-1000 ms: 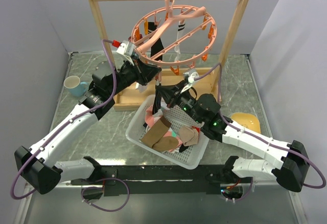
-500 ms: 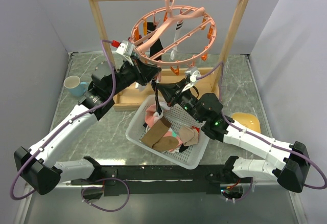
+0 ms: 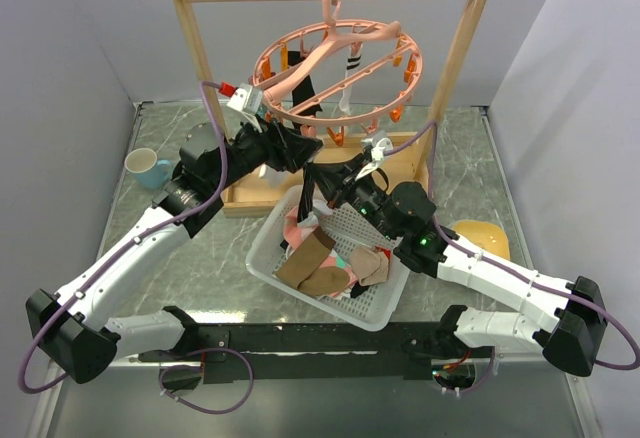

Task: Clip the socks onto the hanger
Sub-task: Clamp the sock onto the hanger.

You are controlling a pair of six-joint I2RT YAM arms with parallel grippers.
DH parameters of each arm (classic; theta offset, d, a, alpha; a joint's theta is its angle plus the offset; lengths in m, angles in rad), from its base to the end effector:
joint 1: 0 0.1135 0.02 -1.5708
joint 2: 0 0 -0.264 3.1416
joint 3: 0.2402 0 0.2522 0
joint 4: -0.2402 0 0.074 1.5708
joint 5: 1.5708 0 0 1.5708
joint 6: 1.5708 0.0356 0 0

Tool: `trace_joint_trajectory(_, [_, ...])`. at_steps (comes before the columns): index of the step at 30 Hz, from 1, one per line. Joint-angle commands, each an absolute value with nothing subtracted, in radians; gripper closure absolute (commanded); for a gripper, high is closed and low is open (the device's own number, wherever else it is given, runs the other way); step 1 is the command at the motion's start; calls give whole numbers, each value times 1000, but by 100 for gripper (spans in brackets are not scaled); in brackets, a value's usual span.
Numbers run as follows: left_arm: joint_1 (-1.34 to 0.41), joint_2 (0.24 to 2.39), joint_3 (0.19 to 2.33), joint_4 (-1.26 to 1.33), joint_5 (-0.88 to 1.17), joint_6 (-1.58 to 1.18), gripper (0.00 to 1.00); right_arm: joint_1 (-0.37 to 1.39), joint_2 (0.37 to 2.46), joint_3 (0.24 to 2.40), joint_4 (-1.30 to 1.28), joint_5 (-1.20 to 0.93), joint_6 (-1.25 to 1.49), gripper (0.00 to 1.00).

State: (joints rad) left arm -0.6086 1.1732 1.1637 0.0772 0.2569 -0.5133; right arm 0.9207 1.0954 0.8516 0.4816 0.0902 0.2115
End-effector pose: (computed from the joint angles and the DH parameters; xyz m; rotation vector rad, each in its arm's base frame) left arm 0.2176 -0.1626 0.4219 0.2955 1.5791 -1.0800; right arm 0.1586 0.2032 0.3731 -0.4072 1.3291 0.8935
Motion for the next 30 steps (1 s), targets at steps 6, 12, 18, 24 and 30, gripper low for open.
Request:
trace_joint_trajectory(6, [-612,1169,1181,62,134,-476,1,933,1088,972,310,64,183,85])
trace_joint_trajectory(12, [-604,1186,1190,37,35,-459,1,936,1035,971,192,72,163,36])
trace_joint_trajectory(18, [-571,1195,1201,35,9,-489,0,936,947,959,104,139,124,0])
trace_joint_trajectory(24, [-539,1177,1209,21,11,-508,1,910,853,910,98,268,45,0])
trace_joint_trajectory(30, [-494,1157,1210,17,8,-525,1,815,876,910,121,262,8,0])
